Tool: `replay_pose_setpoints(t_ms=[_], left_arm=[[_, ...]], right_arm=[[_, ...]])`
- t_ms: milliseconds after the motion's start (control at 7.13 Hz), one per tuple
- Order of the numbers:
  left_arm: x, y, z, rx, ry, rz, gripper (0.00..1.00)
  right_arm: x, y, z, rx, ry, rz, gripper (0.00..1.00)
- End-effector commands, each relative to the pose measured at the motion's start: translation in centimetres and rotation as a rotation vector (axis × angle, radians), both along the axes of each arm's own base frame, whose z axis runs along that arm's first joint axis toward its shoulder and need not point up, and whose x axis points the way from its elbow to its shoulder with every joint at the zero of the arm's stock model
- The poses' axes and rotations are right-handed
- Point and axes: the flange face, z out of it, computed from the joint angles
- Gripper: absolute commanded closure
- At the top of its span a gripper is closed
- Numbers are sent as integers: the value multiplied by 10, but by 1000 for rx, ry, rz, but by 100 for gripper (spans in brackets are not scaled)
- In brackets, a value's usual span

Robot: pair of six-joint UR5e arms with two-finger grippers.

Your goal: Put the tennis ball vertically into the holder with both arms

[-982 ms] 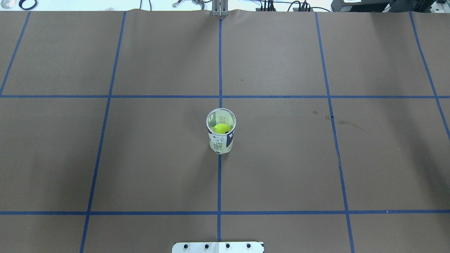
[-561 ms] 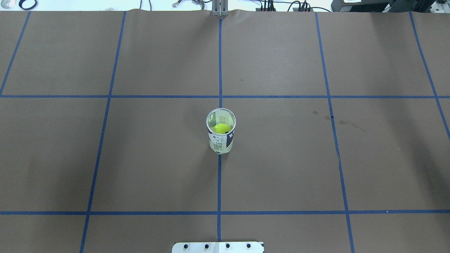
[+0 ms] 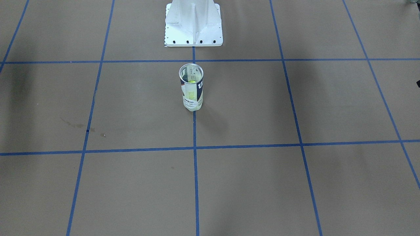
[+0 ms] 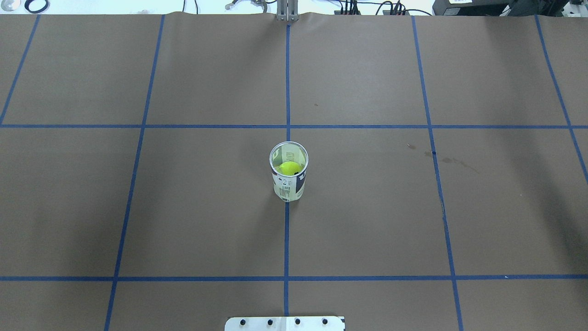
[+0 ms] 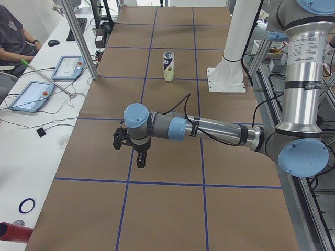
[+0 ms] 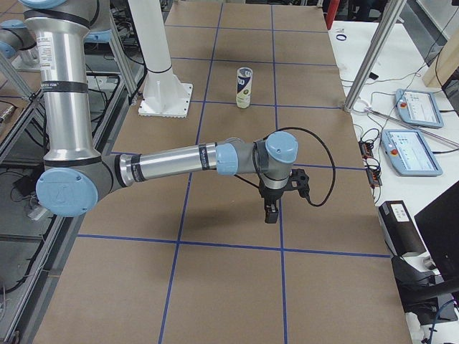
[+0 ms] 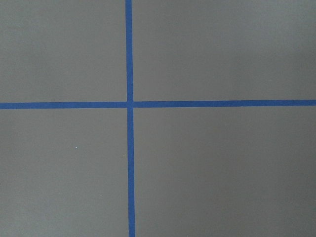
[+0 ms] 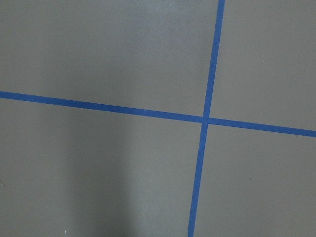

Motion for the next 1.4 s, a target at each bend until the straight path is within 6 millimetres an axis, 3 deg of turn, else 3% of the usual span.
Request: replay_pose_setpoints(t_ms=[0,281,561,842,1263], left_arm=[[-1,-1,9,-22,0,-2,0],[-2,1,-4,5,14,-4,0],[-3,2,-16,28,16,-6,0],[-3,11,-2,5,10,-5,0],[-3,13,-33,58,17,-9,0]], right_arm=[[1,6,1,2,-1,-5,0],[-2,12,5,-9,-8,-8,0],[-24,12,1,-10,-30,-50,0],[-30,15,7,-23,-29,-64,0],[-29,18,9,-29,-28,-64,0]])
